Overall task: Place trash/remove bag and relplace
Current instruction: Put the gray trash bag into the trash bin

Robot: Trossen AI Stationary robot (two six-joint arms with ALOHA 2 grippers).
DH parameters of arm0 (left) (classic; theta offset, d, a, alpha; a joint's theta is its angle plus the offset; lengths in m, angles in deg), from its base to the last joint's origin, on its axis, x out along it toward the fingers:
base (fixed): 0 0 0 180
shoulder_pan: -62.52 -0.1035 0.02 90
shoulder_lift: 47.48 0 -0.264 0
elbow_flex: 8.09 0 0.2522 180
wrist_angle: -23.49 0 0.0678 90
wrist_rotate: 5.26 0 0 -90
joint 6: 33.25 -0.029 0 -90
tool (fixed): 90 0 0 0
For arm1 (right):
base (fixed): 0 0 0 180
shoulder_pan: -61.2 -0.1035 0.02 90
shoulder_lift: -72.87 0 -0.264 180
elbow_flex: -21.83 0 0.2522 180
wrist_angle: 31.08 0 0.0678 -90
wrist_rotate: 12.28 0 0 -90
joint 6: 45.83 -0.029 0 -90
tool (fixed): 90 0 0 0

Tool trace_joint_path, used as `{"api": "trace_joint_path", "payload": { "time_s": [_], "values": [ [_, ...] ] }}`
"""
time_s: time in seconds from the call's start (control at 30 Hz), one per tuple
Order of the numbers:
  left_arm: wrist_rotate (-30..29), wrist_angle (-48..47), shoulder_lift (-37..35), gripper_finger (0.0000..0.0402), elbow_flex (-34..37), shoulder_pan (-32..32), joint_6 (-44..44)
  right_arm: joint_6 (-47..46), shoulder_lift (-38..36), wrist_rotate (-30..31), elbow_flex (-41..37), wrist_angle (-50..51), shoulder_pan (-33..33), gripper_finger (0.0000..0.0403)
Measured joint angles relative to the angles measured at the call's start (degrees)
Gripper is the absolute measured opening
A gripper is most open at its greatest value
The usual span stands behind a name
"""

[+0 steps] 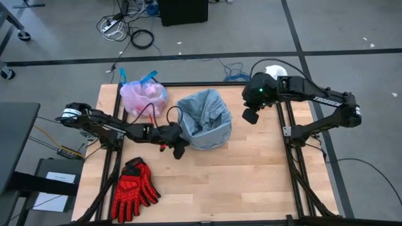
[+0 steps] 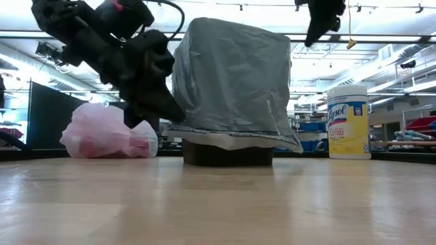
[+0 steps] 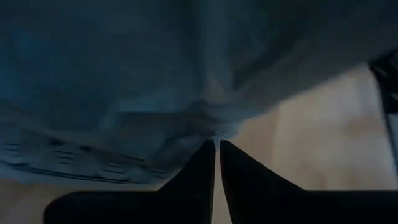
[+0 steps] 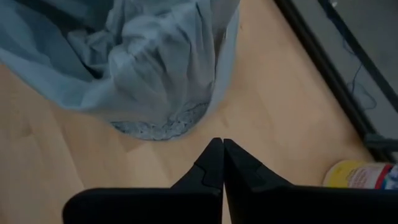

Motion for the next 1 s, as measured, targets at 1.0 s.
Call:
{"api": "trace_joint_path", "payload": {
  "time_s": [1.0],
  "values": [
    [-4.1,-1.7,7.2,0.0031,-2.6,5.7,1.0,-5.6,-2.0,1.9,-4.7,-2.7,-5.4,0.0000]
  ]
}}
